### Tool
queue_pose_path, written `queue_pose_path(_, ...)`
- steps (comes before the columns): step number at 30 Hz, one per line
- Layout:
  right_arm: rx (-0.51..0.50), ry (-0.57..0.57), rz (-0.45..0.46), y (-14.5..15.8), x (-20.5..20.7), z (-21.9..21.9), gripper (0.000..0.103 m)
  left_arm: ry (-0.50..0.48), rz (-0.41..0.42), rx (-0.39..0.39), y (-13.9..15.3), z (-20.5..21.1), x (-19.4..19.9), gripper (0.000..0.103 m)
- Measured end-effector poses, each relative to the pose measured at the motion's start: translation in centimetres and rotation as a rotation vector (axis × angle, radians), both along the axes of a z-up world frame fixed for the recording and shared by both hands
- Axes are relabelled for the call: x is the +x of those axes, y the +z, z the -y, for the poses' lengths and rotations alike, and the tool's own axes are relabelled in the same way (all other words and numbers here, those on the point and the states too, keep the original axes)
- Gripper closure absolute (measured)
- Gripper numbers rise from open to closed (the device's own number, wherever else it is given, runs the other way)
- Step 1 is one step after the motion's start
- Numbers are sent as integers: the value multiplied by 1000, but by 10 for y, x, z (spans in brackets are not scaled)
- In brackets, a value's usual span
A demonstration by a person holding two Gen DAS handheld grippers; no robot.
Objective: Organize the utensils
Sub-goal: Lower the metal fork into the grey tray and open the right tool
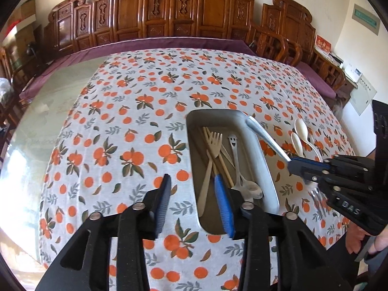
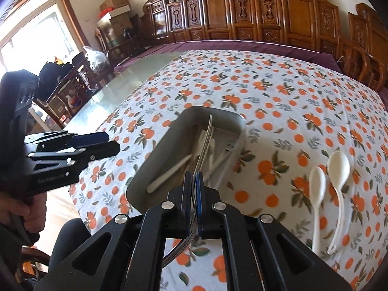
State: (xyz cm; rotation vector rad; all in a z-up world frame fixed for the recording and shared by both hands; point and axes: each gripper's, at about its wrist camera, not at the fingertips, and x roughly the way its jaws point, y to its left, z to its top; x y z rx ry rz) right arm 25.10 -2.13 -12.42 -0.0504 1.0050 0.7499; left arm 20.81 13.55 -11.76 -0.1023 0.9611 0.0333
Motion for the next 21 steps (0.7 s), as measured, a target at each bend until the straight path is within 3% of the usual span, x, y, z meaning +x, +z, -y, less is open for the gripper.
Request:
queue_pose_path(2, -3, 5, -1, -1, 2, -8, 98, 7, 2, -2, 1, -4, -3, 58)
queue_pose_path(4, -4, 7, -13, -6, 7, -16, 98, 17, 4, 6, 1, -8, -5, 45)
queue_pose_path(7, -12, 4, -28, -14, 13, -25, 98, 27, 11, 7, 1, -14, -9, 34)
queue_pose_path(21, -36, -83, -126, -58, 49, -48, 98, 52, -4, 5, -4, -25, -18, 33)
